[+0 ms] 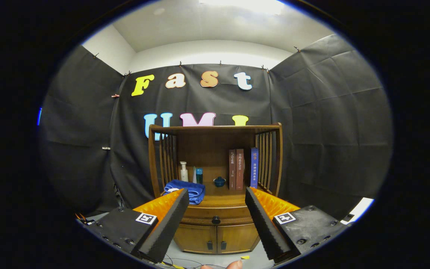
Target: Pull open the drawer, take out the items inside it, and place them on the countertop above the cabinet.
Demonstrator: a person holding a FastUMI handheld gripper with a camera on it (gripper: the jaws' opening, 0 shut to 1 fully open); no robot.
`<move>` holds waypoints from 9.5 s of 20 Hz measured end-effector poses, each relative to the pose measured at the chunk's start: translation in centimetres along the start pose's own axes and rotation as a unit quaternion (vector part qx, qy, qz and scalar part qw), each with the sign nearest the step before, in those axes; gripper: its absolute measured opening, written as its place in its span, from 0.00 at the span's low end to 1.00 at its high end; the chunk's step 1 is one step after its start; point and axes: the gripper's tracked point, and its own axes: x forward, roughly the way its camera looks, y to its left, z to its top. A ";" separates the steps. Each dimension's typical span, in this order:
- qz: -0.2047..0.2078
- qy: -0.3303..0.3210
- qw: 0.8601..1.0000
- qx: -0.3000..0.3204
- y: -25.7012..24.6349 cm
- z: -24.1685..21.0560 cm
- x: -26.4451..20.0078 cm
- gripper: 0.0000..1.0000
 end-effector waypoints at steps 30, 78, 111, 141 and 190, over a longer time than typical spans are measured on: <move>-0.002 0.145 0.989 -0.007 2.1 -36.0 26.8 0.85; 0.002 0.160 0.987 -0.008 0.8 -33.2 7.5 1.00; 0.046 0.489 0.870 -0.045 1.3 -37.7 24.4 0.22; 0.005 0.454 0.890 0.027 1.2 -23.7 37.8 0.12; 0.039 -0.014 0.999 -0.005 3.3 -16.8 8.9 0.99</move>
